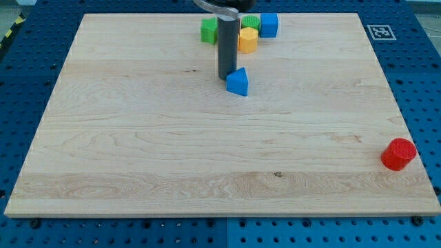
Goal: Place the blue triangle diagonal to top left of the red circle
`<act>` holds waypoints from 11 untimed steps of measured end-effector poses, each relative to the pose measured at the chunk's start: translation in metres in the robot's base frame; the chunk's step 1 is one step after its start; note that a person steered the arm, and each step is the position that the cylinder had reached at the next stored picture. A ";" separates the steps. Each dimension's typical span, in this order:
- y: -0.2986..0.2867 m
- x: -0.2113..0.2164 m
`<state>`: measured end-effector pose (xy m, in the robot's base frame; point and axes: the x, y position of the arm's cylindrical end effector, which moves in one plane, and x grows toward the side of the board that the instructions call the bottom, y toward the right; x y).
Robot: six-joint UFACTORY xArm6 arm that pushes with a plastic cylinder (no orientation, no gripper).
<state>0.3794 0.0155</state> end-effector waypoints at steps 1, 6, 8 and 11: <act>0.003 0.000; 0.012 0.026; 0.026 0.026; 0.071 0.021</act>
<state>0.4006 0.0864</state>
